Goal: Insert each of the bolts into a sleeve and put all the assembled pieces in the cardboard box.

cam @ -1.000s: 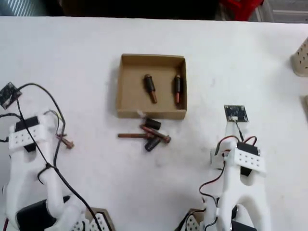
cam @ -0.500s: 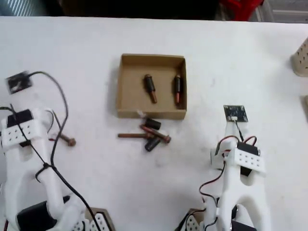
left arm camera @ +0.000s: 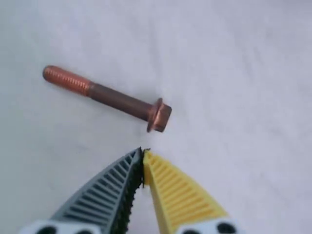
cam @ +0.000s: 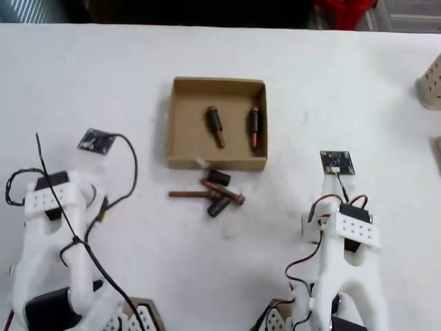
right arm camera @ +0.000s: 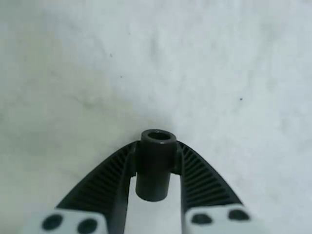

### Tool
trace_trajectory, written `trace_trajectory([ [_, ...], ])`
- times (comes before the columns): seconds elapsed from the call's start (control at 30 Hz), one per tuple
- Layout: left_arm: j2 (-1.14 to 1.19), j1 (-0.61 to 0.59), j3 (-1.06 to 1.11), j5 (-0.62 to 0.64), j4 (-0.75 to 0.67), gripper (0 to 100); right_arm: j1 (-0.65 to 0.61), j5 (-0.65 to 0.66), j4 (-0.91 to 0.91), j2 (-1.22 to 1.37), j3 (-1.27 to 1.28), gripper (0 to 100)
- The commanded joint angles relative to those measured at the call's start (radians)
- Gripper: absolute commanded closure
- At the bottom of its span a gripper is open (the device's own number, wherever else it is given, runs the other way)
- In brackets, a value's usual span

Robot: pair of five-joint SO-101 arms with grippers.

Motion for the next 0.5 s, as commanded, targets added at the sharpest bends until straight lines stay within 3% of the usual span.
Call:
trace_trajectory([
  [0.0, 0.079, 0.018, -0.043, 0.011, -0.054, 98, -0.007, 0.011, -0.01, -0.031, -0.003, 98.1],
  [0.3, 0.435, 0.042, -0.272, 0.011, -0.051, 98, -0.007, 0.011, -0.012, -0.031, -0.003, 98.1],
  [0.47, 0.512, 0.085, -0.427, 0.021, -0.003, 98, -0.007, 0.011, -0.012, -0.031, -0.003, 98.1],
])
